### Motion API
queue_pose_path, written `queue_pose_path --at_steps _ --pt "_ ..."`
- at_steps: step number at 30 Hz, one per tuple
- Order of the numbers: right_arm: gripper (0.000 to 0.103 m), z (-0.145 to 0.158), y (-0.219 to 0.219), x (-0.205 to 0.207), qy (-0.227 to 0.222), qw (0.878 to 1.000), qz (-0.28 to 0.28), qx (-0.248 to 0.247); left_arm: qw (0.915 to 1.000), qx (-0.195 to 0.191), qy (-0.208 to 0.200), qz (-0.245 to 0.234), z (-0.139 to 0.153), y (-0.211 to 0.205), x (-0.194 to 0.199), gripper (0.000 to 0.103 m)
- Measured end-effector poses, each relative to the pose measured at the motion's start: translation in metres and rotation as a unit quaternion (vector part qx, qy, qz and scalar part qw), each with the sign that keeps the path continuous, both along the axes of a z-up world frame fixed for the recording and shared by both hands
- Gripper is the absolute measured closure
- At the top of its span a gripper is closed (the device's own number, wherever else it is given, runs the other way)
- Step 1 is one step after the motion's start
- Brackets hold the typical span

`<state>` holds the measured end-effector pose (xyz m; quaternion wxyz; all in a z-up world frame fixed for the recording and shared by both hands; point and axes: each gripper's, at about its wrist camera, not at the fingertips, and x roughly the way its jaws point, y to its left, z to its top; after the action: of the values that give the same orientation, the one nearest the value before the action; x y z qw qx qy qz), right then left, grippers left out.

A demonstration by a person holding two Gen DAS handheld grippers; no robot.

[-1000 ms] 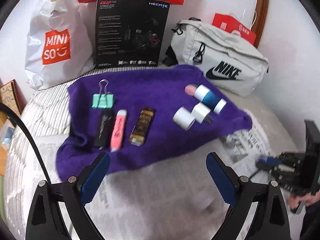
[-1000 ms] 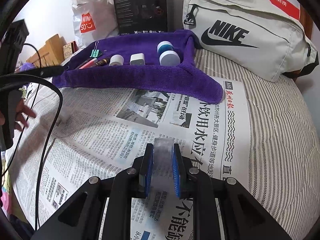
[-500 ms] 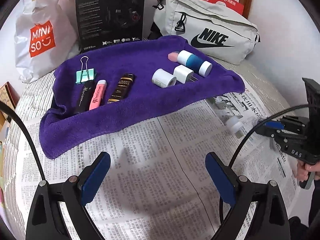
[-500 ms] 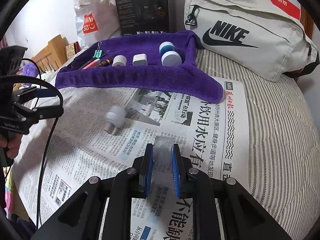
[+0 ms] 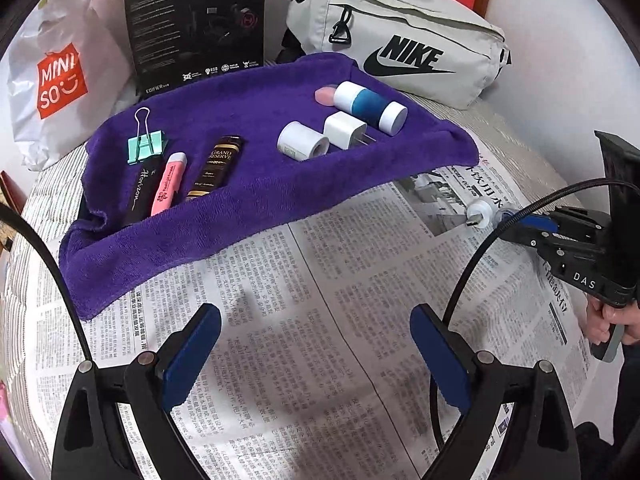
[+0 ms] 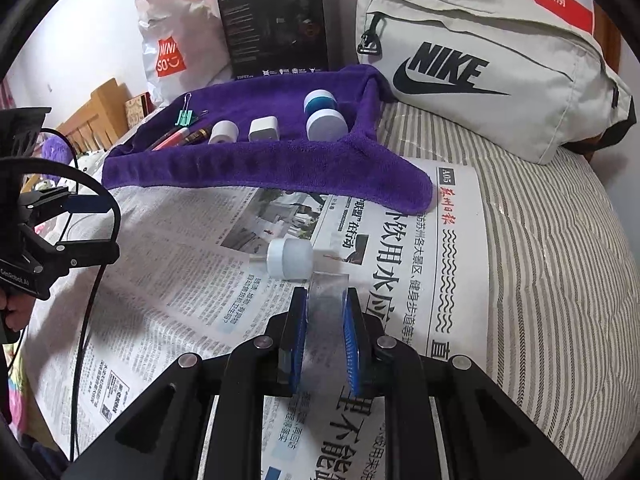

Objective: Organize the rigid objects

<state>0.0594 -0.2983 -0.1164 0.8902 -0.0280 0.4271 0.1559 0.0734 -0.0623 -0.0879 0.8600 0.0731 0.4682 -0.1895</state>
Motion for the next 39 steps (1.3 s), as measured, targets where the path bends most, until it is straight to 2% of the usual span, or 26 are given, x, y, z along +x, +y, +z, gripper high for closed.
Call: queue_pose_path --at_steps 5,9,14,16,18,22,26,32,37,39 --pt "0.085 0.005 -0.006 -0.001 -0.003 1.000 -0.004 0.000 0.9994 -0.034 0.007 -0.004 0.002 0.007 0.002 0.008" --pt "0.086 0.011 -0.021 -0.008 -0.006 1.000 -0.017 -0.009 0.9979 -0.058 0.004 -0.027 0.008 0.001 0.004 0.008" --pt "0.086 0.015 -0.050 -0.020 -0.001 0.998 -0.055 -0.019 0.9953 -0.036 -0.006 -0.090 0.009 -0.036 0.005 0.008" --pt "0.085 0.014 -0.063 -0.025 0.003 0.997 -0.071 -0.022 0.9933 -0.029 -0.005 -0.111 0.009 -0.051 0.007 0.014" --pt "0.085 0.014 -0.072 -0.028 0.006 0.996 -0.082 -0.024 0.9909 -0.020 0.005 -0.133 0.007 -0.070 0.009 0.024" --pt "0.085 0.010 -0.086 -0.033 0.011 0.995 -0.099 -0.020 0.9864 0.002 0.005 -0.164 0.005 -0.101 0.012 0.025" --pt "0.085 0.007 -0.090 -0.035 0.012 0.995 -0.101 -0.013 0.9842 0.000 0.003 -0.177 0.009 -0.119 0.020 0.027" --pt "0.085 0.006 -0.090 -0.031 0.011 0.996 -0.093 -0.002 0.9805 0.015 0.024 -0.195 -0.002 -0.140 0.038 0.050" --pt "0.085 0.004 -0.093 -0.033 0.011 0.996 -0.093 0.003 0.9759 0.034 0.024 -0.214 -0.013 -0.155 0.040 0.055" --pt "0.085 0.002 -0.095 -0.034 0.013 0.995 -0.094 0.006 0.9747 0.036 0.022 -0.219 -0.013 -0.159 0.042 0.060"
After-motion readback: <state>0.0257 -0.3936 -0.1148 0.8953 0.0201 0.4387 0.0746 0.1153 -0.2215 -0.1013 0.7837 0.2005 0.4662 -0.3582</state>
